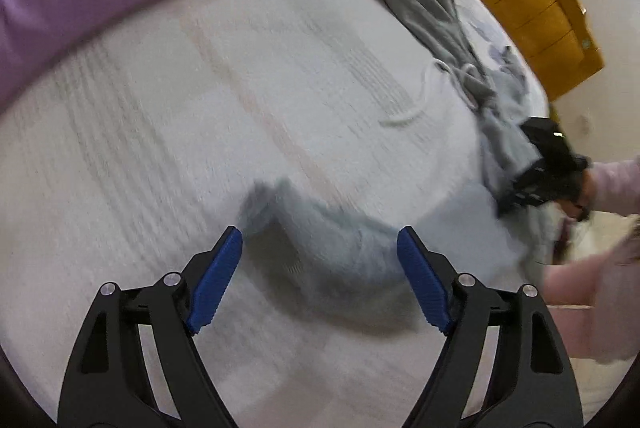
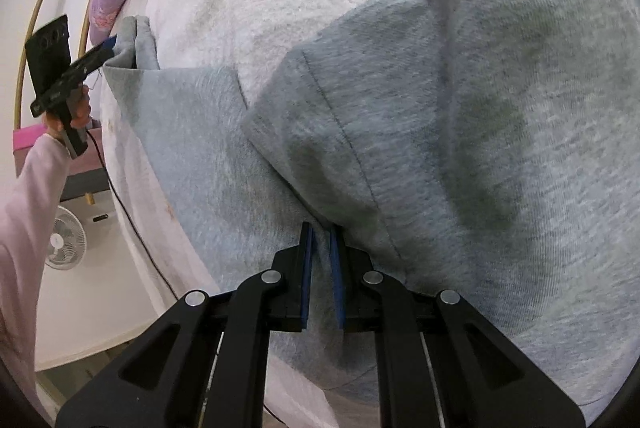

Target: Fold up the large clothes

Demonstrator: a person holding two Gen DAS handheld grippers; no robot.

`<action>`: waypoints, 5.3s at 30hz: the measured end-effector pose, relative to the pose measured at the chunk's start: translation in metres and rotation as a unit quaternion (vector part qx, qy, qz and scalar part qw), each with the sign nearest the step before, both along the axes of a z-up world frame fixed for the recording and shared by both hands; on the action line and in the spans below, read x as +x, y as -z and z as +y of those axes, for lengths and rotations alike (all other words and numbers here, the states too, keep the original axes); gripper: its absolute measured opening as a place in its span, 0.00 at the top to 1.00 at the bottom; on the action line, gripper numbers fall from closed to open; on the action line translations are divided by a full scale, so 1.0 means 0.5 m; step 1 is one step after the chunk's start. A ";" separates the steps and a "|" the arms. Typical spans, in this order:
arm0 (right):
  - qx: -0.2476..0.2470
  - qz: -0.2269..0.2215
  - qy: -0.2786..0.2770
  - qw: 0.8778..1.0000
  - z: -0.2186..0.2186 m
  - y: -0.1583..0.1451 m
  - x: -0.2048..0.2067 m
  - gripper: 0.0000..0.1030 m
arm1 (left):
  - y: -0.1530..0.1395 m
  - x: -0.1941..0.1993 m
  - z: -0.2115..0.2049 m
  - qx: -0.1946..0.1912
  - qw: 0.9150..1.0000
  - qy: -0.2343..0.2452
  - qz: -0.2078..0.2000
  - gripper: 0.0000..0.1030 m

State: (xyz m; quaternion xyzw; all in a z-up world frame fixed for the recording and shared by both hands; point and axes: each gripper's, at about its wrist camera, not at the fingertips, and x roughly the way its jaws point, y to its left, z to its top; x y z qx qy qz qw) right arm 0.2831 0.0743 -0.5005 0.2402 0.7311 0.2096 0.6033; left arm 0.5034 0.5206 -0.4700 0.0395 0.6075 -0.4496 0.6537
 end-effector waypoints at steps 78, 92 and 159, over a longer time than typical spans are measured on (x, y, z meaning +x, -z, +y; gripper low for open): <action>-0.112 -0.048 -0.032 0.992 0.136 -0.128 -0.090 0.79 | -0.010 -0.408 0.191 0.149 0.889 -0.432 0.015 0.74; -0.128 -0.047 -0.003 0.991 0.110 0.002 -0.060 1.00 | -0.223 -0.538 0.056 0.270 0.833 -0.479 -0.055 0.75; -0.164 -0.140 0.088 0.972 -0.449 -0.144 0.003 0.79 | -0.010 -0.602 -0.597 0.245 0.820 -0.507 0.098 0.86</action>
